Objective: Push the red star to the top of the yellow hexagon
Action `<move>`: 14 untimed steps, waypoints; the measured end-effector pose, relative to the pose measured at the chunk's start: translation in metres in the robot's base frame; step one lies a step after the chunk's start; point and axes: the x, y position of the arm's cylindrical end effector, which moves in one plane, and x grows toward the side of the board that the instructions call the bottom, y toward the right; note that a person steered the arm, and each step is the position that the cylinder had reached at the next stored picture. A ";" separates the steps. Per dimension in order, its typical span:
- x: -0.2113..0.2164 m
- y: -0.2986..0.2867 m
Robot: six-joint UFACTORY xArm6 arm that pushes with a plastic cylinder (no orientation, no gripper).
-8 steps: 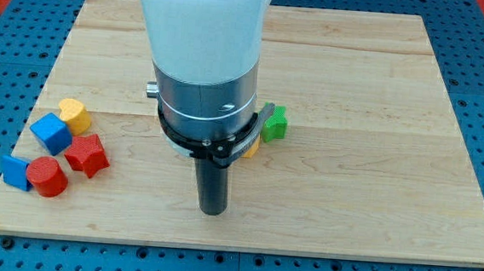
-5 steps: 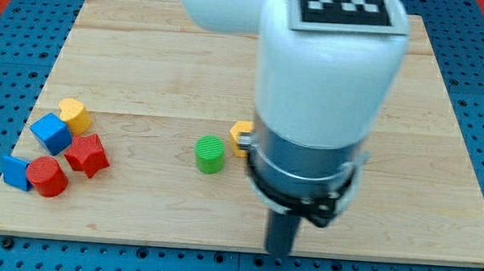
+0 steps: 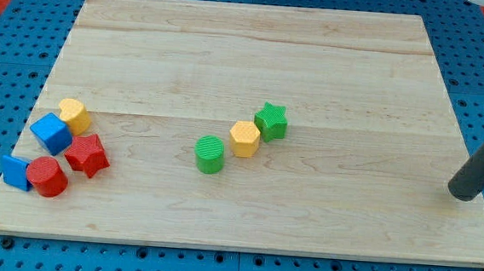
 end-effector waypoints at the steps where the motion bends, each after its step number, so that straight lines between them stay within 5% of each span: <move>1: 0.000 0.004; 7: 0.079 -0.030; 9: 0.083 -0.099; 12: 0.079 -0.363; 14: 0.063 -0.441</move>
